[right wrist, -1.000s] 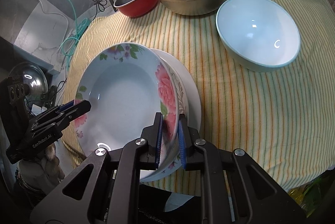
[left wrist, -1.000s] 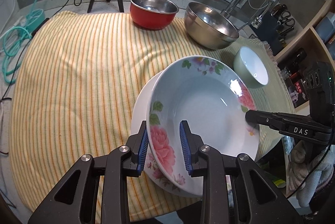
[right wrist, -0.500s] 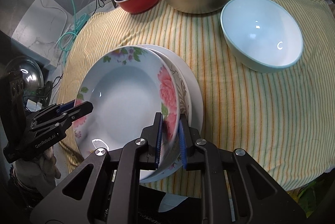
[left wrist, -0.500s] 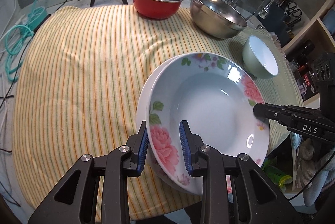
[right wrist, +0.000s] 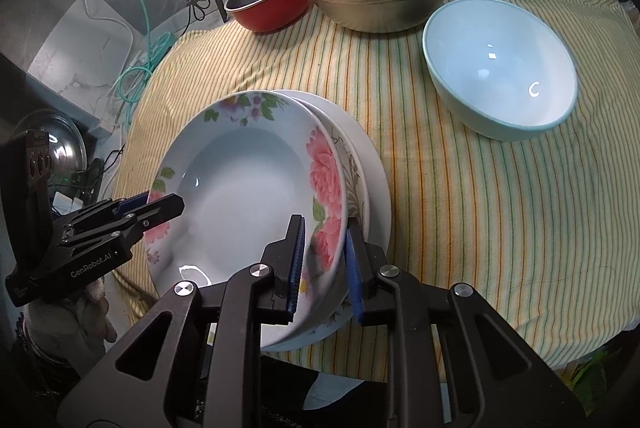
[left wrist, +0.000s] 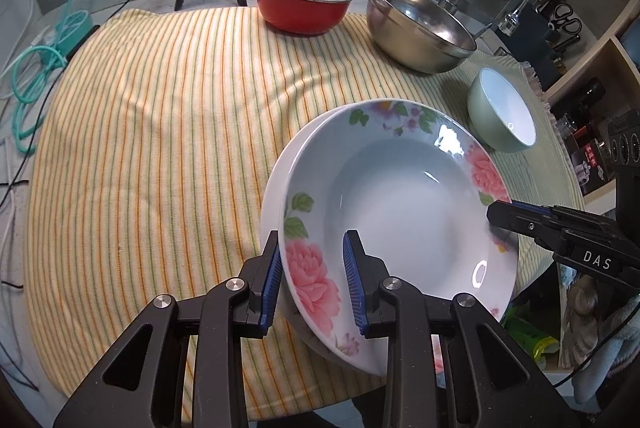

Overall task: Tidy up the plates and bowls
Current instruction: 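Lower the pink-rose plate onto the grey-leaf plate stack, then open the right tool and move it to the large steel bowl rim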

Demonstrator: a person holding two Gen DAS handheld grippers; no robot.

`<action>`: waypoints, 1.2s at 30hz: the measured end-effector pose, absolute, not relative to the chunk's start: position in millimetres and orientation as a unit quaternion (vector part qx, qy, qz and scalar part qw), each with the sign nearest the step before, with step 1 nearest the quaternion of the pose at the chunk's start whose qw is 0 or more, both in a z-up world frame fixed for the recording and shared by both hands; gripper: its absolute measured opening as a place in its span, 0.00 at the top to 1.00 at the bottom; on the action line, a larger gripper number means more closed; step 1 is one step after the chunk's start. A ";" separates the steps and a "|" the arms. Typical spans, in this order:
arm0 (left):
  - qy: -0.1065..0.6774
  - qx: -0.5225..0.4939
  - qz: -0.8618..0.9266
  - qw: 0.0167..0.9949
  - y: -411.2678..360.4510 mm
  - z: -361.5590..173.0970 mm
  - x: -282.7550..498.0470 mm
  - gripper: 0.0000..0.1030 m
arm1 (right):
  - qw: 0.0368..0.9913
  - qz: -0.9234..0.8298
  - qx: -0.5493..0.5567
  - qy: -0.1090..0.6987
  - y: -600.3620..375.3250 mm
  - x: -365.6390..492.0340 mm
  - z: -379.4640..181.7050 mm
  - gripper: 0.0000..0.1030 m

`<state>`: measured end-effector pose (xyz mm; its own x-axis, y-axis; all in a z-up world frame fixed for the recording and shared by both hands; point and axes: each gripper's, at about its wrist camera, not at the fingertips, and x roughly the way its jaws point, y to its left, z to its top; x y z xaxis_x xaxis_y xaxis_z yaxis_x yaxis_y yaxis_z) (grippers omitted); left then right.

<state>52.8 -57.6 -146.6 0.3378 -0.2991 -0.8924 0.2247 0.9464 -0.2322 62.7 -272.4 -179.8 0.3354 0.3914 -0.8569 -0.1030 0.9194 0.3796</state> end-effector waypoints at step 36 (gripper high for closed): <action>0.486 -0.045 -0.149 0.860 -50.0 -85.1 76.4 0.64 | 0.849 0.132 0.199 0.471 -337.8 72.8 -123.1 0.43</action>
